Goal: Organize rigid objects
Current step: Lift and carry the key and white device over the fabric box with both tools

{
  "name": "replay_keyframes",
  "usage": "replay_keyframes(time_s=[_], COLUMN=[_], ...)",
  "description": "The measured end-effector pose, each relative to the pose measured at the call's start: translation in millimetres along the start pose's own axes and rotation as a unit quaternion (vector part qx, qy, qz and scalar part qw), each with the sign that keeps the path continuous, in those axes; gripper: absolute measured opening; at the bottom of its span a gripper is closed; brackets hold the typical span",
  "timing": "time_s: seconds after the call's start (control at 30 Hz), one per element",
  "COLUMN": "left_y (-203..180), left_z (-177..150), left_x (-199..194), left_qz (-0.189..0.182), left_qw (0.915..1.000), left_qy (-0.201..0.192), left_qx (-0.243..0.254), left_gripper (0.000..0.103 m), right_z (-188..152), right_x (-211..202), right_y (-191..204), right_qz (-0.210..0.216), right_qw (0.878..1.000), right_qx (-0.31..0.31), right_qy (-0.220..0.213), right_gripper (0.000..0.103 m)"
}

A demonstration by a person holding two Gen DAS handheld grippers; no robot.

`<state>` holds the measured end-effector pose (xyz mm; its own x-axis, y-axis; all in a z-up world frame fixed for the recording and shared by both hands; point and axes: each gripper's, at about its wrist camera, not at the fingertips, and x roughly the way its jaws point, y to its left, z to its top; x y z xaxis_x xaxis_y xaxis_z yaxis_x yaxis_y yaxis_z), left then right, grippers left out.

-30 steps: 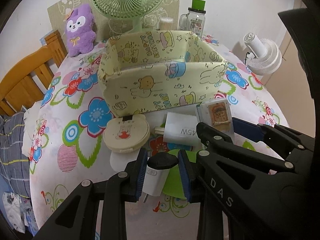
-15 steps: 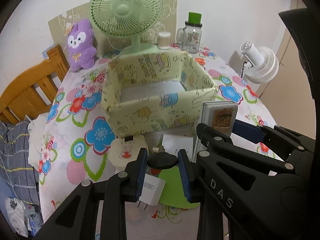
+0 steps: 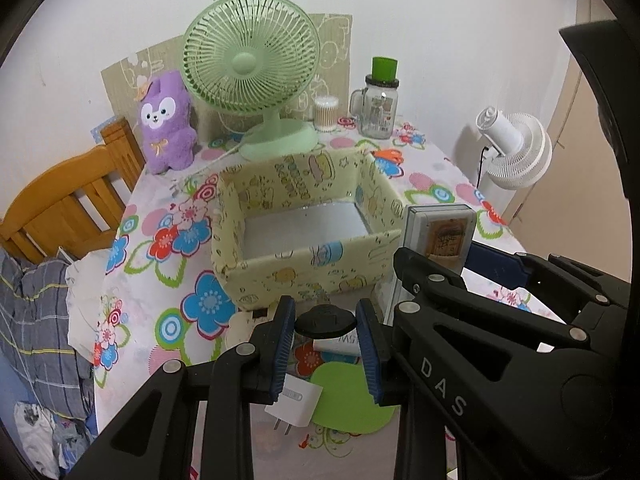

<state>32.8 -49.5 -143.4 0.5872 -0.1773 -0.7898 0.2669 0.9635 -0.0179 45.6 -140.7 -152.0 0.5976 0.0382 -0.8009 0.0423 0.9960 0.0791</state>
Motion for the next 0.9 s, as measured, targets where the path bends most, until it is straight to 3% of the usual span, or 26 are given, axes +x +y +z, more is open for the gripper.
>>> replay_keyframes(time_s=[0.9], left_y=[6], left_z=[47], left_x=[-34], left_qz=[0.023], left_qw=[0.9986], left_qy=[-0.045], left_qx=[-0.017], left_gripper=[0.031], right_z=[52], right_x=[-39], right_y=[10], right_qz=[0.0], right_qw=[0.999], right_qx=[-0.02], right_qy=[-0.045], right_gripper=[0.047])
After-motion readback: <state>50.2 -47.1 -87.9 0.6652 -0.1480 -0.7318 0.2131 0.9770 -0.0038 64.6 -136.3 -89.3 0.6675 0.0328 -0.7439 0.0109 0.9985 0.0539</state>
